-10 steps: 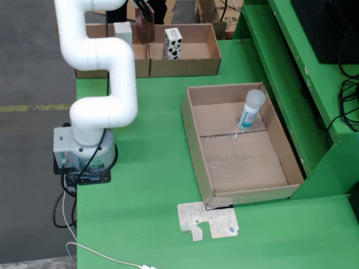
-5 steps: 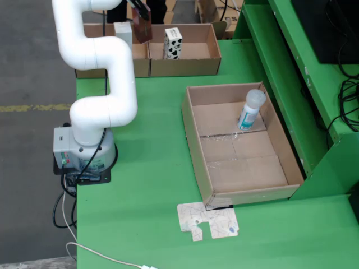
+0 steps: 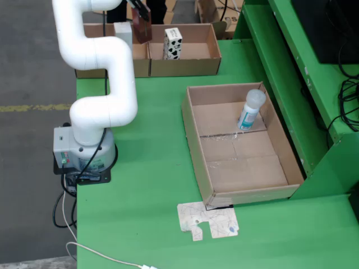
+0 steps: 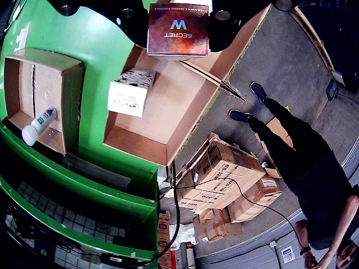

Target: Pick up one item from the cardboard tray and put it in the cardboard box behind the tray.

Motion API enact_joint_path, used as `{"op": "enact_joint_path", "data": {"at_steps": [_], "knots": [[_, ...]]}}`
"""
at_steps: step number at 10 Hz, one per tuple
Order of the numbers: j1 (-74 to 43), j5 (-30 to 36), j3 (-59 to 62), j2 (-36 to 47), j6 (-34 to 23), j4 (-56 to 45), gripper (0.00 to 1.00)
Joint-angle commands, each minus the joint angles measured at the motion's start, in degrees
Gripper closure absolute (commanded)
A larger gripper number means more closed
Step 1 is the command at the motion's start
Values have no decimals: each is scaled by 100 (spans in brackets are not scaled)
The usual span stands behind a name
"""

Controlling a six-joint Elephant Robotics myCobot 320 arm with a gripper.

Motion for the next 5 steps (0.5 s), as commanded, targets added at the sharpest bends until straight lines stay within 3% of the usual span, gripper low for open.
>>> {"op": "enact_joint_path", "data": {"at_steps": [1, 5], "knots": [[-35, -54, 123, 31, -3, 139, 100], [-85, -62, 123, -34, -66, 173, 100]]}}
